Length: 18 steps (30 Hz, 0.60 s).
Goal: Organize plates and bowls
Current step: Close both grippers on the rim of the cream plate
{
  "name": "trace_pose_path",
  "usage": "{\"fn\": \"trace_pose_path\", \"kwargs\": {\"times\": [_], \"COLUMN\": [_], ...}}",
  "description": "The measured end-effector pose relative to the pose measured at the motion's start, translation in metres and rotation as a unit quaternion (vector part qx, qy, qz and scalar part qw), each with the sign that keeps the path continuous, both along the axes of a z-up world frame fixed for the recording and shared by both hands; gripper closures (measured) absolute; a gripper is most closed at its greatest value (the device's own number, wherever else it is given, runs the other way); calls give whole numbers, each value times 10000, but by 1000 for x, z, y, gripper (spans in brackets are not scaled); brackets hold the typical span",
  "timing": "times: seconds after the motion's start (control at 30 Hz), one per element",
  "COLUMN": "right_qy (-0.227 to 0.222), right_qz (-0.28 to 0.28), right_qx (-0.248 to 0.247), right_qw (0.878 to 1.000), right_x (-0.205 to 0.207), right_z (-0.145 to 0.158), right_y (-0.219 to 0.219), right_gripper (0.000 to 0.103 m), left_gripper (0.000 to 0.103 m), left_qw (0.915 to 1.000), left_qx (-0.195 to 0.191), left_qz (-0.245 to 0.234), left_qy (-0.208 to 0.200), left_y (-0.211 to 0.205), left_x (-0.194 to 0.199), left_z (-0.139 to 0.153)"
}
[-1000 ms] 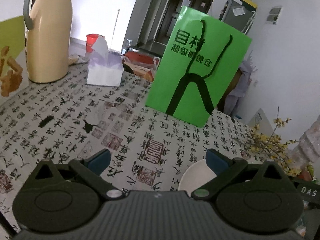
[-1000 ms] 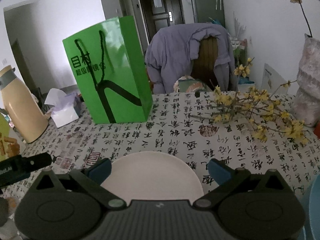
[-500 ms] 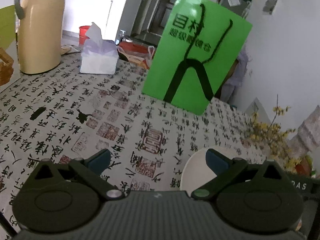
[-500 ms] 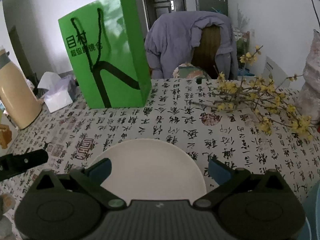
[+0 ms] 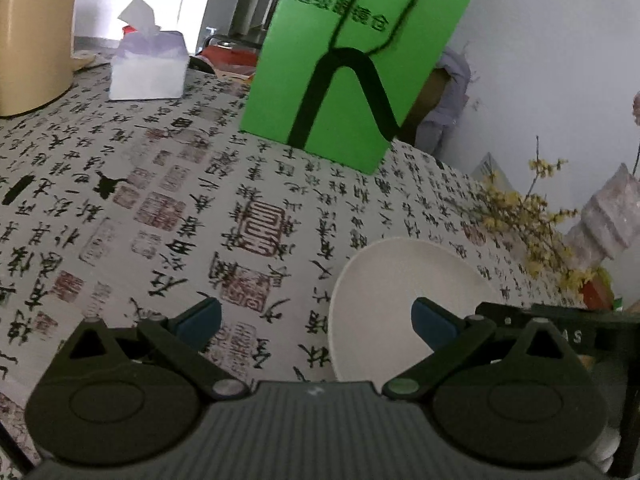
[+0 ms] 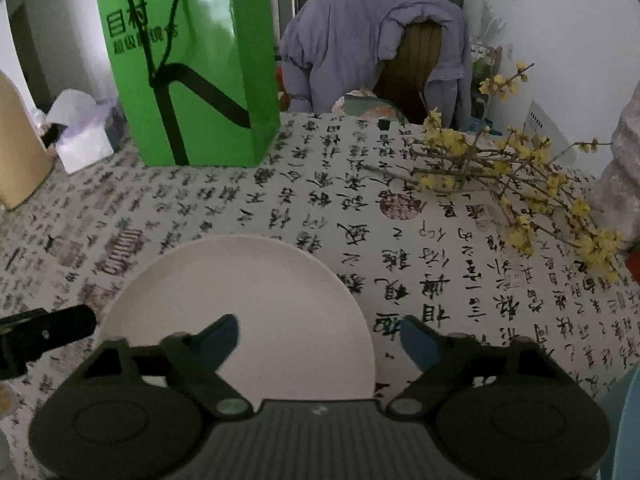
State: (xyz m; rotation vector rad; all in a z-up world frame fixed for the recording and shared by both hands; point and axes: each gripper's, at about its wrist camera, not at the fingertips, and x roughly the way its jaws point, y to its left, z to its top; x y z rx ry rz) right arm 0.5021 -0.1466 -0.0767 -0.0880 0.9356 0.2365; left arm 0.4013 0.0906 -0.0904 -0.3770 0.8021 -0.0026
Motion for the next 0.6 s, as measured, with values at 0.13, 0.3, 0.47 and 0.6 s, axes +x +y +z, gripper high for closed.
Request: {"fn": "trace_pose_path", "kwargs": {"times": [0.13,0.3,0.47,0.6], "right_qy": [117,248,407,375], "right_qz": [65,14,-83,-49], "right_qx": [-72,-116,-57,-167], "right_qw": [9999,9996,9991,9991], "right_x": [2,5,9,7], "right_z": [-7,-12,-16,-18], "right_y": [-1,-5,-13,-15], "right_gripper": [45,59,72,84], "left_gripper": [0,6,19,39], "left_qw": [9997,9995,9992,9988], "left_qx": [208,246,307,288], "left_qz": [-80,-189,-258,-365], "left_qy": [-23,26,62,129], "left_y": [-10,-15,-19,-20], "left_x": [-1,0,-1,0], "left_z": [-4,-7,-8,-11]}}
